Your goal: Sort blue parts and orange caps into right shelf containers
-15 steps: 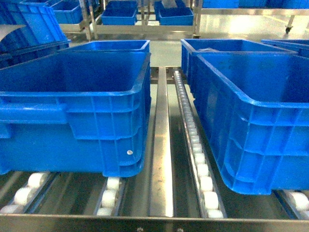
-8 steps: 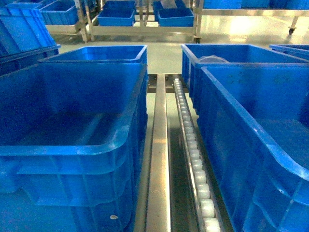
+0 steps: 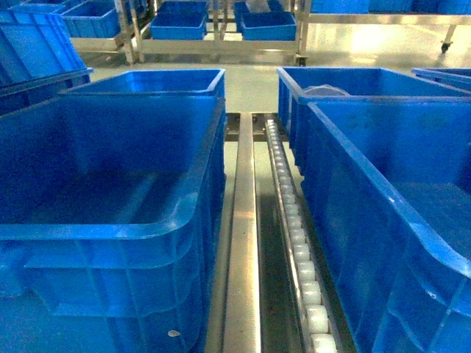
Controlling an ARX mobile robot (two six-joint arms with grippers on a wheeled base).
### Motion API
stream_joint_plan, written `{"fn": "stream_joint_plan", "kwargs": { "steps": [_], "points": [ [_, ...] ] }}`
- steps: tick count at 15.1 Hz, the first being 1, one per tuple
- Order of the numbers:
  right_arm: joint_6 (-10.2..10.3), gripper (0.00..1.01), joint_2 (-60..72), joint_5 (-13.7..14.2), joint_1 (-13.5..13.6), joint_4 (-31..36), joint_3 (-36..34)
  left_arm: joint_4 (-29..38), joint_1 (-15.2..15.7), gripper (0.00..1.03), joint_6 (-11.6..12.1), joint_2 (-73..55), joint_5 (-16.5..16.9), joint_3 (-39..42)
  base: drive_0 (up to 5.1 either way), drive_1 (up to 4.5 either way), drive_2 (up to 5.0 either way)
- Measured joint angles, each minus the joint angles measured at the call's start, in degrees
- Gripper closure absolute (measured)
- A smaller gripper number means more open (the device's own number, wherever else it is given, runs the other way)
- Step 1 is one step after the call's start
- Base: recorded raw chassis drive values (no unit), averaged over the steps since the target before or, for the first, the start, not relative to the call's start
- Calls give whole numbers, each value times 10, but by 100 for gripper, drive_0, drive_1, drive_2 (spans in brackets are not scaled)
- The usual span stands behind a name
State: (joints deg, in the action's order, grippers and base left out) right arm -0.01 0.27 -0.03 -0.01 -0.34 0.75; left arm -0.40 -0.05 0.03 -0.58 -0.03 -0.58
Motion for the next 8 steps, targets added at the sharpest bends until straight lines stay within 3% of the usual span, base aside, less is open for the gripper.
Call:
{"fn": "stream_joint_plan", "kwargs": {
  "steps": [8],
  "points": [
    [0, 57, 0, 0, 0, 0, 0, 0, 0, 60, 0, 0, 0, 0, 0, 0, 0]
  ]
}}
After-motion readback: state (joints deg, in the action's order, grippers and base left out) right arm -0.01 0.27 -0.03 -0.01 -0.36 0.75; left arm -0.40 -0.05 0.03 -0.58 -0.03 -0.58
